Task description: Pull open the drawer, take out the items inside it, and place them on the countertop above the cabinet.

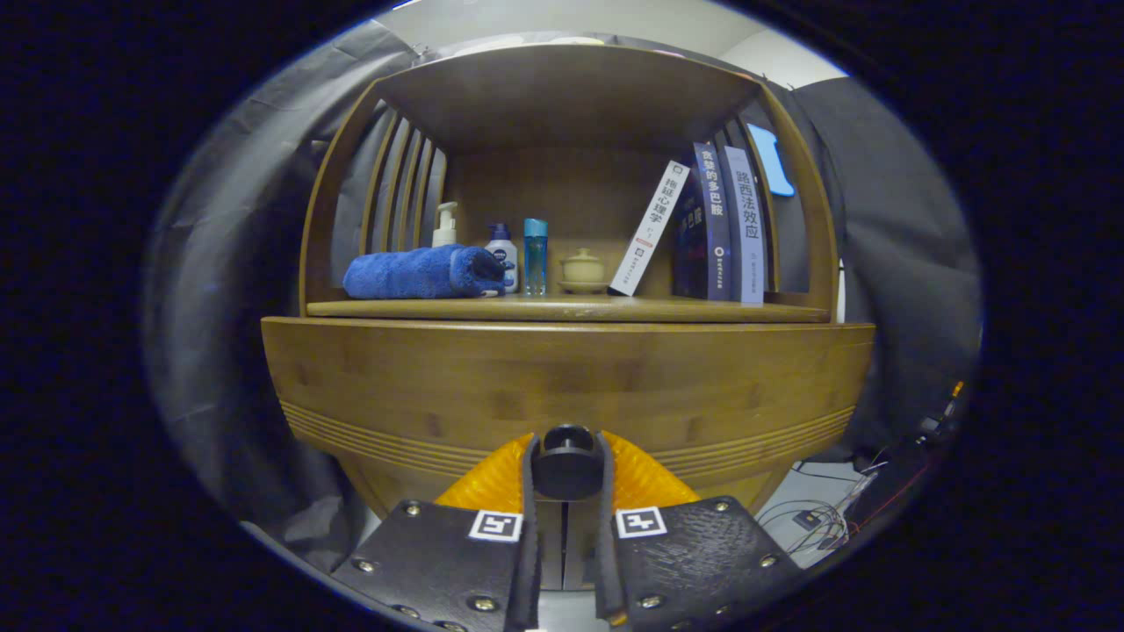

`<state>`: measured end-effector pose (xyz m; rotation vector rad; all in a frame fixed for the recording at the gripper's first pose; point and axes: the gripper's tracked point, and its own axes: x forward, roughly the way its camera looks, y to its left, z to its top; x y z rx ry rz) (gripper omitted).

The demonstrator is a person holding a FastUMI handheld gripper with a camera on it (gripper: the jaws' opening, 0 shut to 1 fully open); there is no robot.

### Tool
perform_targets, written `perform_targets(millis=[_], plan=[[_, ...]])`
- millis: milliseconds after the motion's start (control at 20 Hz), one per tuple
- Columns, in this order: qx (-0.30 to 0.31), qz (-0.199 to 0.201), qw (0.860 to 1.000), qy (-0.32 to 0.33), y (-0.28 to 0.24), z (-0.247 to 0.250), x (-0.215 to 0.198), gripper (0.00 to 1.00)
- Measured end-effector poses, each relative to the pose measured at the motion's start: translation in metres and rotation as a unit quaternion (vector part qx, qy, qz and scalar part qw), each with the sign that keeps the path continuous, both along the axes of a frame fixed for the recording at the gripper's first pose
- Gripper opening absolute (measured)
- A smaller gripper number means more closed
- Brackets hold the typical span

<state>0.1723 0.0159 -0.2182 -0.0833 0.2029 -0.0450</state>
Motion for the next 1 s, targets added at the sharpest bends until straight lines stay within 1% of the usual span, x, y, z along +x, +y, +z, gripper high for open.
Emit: perform_targets(millis=[350,550,750,1000], plan=[[0.000,-0.009,1.000,0.011,0.001,0.001,-0.062,0.25],[-0.012,-0.004,1.000,0.021,0.008,0.000,-0.094,0.25],[0.006,-0.001,1.000,0.024,0.011,0.000,-0.106,0.25],[0.002,0.012,0.999,0.032,0.012,-0.001,-0.137,0.25]])
